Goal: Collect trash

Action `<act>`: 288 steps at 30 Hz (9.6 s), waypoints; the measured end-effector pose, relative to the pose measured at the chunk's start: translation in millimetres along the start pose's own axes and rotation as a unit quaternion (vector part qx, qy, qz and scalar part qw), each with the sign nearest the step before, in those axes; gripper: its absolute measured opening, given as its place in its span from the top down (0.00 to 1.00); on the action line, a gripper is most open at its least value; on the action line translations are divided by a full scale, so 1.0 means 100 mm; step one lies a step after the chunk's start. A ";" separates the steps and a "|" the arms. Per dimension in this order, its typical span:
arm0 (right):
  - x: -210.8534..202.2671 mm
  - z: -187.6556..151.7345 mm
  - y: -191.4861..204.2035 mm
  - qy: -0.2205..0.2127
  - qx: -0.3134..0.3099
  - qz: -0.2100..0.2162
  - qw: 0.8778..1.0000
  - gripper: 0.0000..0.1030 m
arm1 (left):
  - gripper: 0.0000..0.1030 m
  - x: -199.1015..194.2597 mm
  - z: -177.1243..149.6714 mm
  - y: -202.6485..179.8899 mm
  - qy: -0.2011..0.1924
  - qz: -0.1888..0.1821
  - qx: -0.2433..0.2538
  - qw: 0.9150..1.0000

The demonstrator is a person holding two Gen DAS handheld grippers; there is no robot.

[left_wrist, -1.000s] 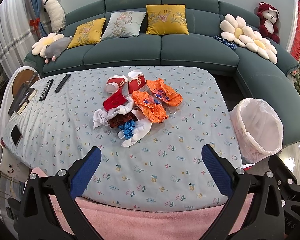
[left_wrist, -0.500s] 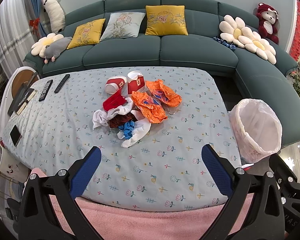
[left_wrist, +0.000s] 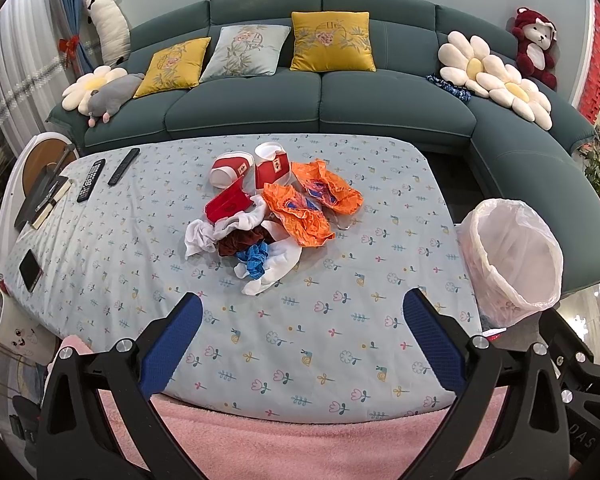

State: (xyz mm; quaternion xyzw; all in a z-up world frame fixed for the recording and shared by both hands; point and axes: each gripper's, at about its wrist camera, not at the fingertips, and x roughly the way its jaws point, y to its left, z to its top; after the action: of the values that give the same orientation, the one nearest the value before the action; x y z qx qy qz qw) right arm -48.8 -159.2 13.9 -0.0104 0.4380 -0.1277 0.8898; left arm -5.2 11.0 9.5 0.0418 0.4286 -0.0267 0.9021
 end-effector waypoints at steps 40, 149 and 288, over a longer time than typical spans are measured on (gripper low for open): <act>0.05 0.06 -0.02 0.006 0.014 -0.022 1.000 0.07 | 0.07 0.02 0.02 -0.06 -0.003 -0.004 0.002 1.000; 0.86 1.54 0.25 -0.035 0.070 0.132 0.988 0.99 | 0.81 0.67 1.15 -0.08 0.004 -0.218 0.000 0.976; 1.33 0.81 1.74 0.084 0.070 0.218 0.970 0.94 | 0.93 1.42 1.09 1.86 0.032 -0.158 -0.180 0.970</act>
State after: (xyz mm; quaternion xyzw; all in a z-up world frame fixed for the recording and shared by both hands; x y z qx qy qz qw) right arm 129.7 -30.3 -62.3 0.1583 0.4930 0.0388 0.8547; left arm 184.5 183.2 -22.2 -0.1887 0.4561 -0.0904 0.8650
